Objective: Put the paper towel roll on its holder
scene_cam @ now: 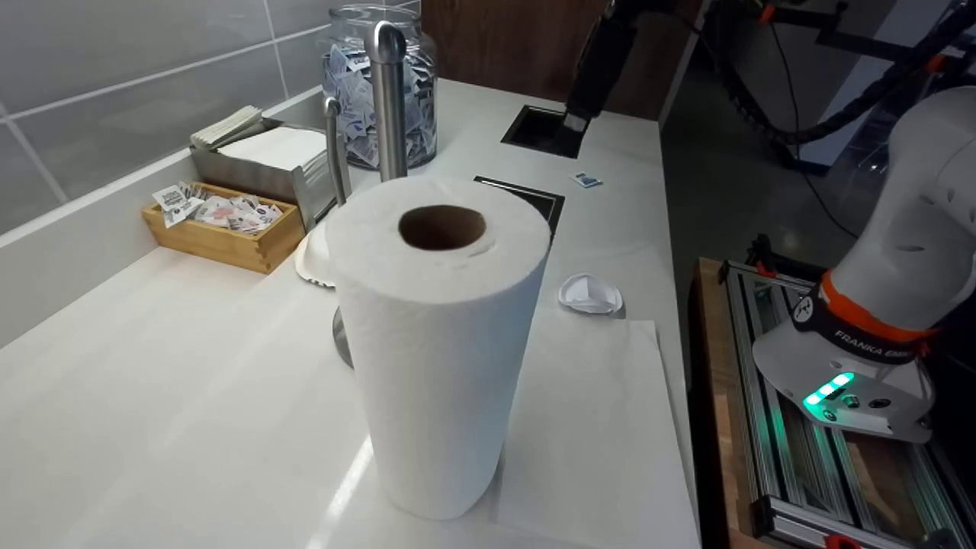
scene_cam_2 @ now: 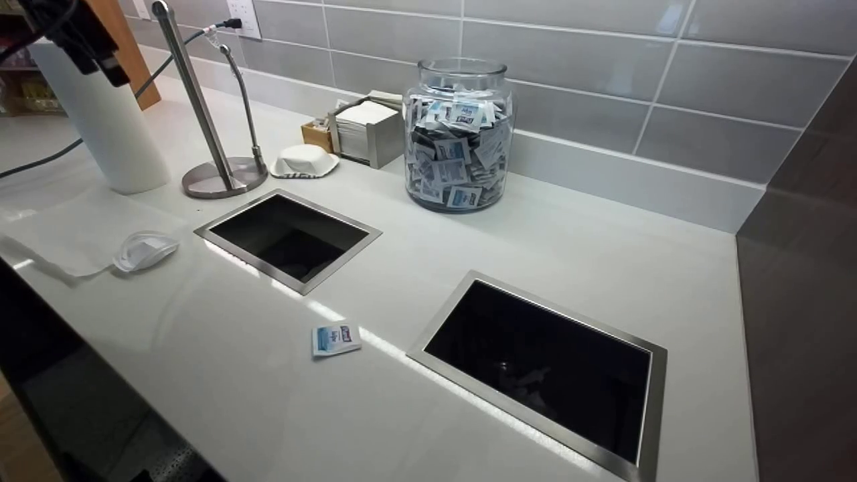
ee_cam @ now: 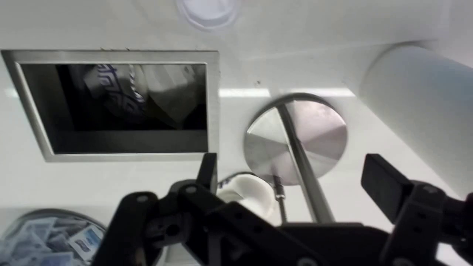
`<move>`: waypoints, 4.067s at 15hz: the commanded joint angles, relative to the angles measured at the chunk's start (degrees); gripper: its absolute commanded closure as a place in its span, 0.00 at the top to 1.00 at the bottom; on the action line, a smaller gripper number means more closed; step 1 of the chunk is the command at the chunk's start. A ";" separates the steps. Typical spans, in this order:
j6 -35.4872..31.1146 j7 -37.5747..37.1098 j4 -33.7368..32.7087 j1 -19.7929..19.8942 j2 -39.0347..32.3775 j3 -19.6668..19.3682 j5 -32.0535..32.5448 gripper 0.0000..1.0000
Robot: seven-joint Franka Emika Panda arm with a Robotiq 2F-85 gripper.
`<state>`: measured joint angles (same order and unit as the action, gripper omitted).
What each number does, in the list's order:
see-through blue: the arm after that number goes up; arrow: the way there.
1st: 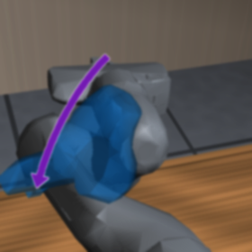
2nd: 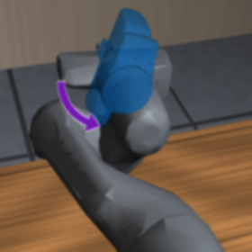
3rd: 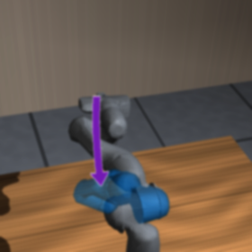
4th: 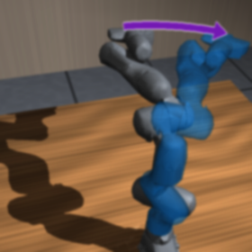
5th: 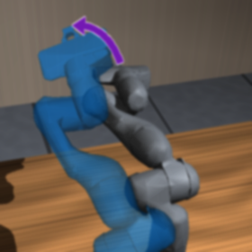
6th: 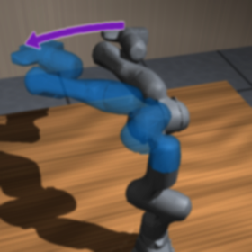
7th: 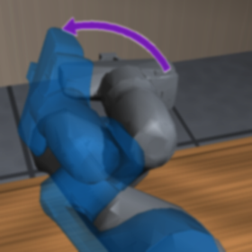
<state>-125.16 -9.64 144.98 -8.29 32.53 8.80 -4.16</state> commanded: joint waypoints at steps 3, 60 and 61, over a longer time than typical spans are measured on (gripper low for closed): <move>-7.30 0.45 -7.80 -5.18 -8.42 2.79 -6.90 1.00; 16.55 -10.18 -47.71 0.01 -4.34 9.72 4.98 0.07; 17.53 -10.95 -48.23 0.35 -4.43 9.85 5.29 0.07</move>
<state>-110.85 -17.47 98.72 -9.91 27.66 17.29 -0.72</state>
